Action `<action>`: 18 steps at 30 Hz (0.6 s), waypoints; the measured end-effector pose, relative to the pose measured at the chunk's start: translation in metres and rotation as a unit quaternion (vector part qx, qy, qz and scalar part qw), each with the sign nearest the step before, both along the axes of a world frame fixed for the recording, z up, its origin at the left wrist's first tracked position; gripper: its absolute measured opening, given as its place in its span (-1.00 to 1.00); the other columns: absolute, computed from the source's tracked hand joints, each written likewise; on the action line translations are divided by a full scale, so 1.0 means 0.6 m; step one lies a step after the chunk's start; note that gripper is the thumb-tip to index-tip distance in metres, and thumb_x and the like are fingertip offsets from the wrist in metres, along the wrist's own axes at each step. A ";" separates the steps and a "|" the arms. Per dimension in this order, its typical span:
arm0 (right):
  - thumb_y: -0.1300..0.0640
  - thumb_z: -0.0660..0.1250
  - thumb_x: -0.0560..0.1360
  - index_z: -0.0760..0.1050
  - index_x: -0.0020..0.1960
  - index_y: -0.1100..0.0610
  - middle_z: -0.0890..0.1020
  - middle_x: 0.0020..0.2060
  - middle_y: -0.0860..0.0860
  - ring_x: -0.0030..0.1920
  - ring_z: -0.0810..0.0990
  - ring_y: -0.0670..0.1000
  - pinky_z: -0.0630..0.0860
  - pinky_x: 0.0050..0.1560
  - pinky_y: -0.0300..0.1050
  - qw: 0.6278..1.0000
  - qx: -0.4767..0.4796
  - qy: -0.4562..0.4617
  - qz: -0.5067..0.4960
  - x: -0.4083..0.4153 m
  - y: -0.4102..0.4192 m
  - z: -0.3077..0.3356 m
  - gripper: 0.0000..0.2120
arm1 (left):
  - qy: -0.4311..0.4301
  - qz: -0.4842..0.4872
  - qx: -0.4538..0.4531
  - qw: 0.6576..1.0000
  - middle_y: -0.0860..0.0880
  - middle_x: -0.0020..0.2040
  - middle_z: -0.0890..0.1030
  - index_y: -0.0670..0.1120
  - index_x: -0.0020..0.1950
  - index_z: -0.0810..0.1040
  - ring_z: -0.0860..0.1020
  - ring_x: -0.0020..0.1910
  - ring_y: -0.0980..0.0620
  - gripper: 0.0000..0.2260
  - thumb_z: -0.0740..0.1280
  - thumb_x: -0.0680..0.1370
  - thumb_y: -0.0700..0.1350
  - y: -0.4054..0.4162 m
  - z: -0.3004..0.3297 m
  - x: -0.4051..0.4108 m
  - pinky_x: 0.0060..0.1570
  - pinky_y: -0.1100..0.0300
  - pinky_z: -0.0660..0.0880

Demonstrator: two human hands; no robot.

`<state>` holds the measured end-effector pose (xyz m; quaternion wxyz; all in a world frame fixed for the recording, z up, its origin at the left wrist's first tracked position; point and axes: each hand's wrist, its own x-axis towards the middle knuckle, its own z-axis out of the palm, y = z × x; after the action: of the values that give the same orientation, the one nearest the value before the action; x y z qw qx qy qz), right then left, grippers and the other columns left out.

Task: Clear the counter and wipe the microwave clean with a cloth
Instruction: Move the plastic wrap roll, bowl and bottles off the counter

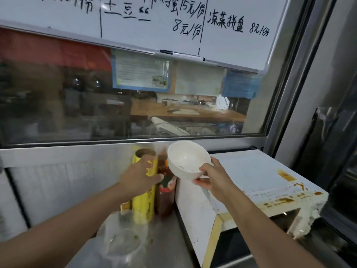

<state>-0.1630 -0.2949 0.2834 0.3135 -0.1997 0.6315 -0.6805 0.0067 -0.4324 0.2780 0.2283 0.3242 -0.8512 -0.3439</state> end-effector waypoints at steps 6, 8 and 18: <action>0.36 0.14 0.49 0.32 0.32 0.10 0.42 0.23 0.14 0.15 0.48 0.15 0.61 -0.11 0.00 0.998 0.012 -0.039 0.040 0.102 -0.069 -0.061 -0.57 | 0.039 -0.005 0.151 0.988 -0.02 0.16 0.53 0.00 0.35 0.34 0.52 0.15 -0.01 -0.51 0.41 0.46 0.00 -0.070 -0.058 0.075 0.16 0.07 0.47; 0.36 0.14 0.49 0.32 0.34 0.08 0.43 0.24 0.12 0.20 0.48 0.17 0.61 -0.09 0.01 0.998 0.033 -0.044 0.042 0.130 -0.090 -0.089 -0.55 | 0.044 -0.019 0.176 0.983 0.05 0.07 0.57 0.01 0.28 0.39 0.54 0.13 0.00 -0.62 0.39 0.49 -0.05 -0.092 -0.085 0.099 0.20 0.03 0.45; 0.38 0.19 0.46 0.35 0.31 0.00 0.48 0.19 0.03 0.15 0.54 0.13 0.64 -0.12 0.02 0.986 0.152 -0.068 0.008 0.228 -0.185 -0.235 -0.50 | 0.004 -0.062 0.266 0.962 0.06 0.09 0.59 -0.07 0.28 0.48 0.53 0.01 0.13 -0.70 0.31 0.55 -0.14 -0.186 -0.225 0.169 -0.03 0.31 0.44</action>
<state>-0.0264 -0.4058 0.1425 0.3878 -0.1075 0.7032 -0.5862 0.1081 -0.5440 0.1433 0.1152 0.3186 -0.7467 -0.5724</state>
